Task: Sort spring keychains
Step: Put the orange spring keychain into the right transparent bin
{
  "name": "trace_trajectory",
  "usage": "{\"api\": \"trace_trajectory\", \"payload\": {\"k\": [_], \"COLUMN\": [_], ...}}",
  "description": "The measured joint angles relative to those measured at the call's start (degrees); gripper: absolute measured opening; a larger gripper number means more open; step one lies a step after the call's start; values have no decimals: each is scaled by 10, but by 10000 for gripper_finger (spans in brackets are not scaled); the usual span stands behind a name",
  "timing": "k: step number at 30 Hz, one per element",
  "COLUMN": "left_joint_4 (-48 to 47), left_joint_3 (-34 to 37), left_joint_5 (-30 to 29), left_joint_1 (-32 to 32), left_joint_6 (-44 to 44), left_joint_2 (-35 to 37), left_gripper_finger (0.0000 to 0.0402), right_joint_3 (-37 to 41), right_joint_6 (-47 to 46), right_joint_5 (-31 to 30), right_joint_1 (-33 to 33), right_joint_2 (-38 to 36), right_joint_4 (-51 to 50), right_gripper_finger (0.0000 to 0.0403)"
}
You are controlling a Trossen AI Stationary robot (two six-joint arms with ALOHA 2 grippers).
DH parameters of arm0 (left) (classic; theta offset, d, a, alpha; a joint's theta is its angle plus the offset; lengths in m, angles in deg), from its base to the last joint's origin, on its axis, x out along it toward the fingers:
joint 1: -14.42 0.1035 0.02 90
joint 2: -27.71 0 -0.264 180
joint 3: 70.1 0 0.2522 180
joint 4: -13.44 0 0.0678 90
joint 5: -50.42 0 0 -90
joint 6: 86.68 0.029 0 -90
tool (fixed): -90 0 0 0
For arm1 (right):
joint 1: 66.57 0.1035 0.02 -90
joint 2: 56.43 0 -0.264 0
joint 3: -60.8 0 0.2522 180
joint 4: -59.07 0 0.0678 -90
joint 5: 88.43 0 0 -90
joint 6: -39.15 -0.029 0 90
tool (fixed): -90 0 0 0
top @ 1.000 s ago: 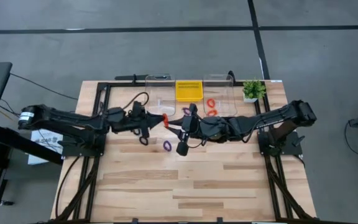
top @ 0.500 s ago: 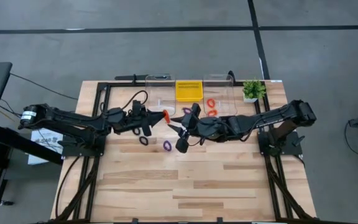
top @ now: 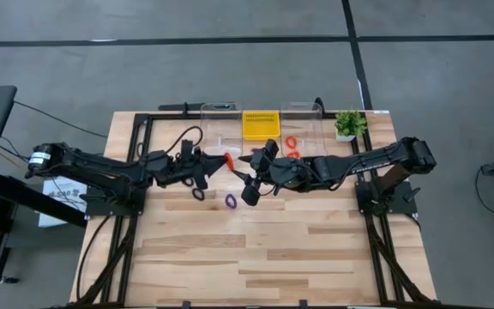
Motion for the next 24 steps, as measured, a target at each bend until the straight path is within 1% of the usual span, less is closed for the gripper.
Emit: {"api": "trace_trajectory", "payload": {"k": [3, 11, 17, 24], "left_joint_4": [2, 6, 12, 13], "left_joint_3": [0, 0, 0, 0], "left_joint_5": [-10, -13, -13, -13], "left_joint_1": [-8, -10, -10, -11], "left_joint_6": [0, 0, 0, 0], "left_joint_2": [0, 0, 0, 0], "left_gripper_finger": [26, 26, 26, 26], "right_joint_3": [0, 0, -1, 0], "right_joint_6": [0, 0, -13, -20], "right_joint_5": [0, 5, 28, 28], "right_joint_1": [-3, -3, -8, -11], "right_joint_2": [0, 0, 24, 31], "right_joint_4": [1, 11, 25, 26], "right_gripper_finger": [195, 181, 171, 157]}}
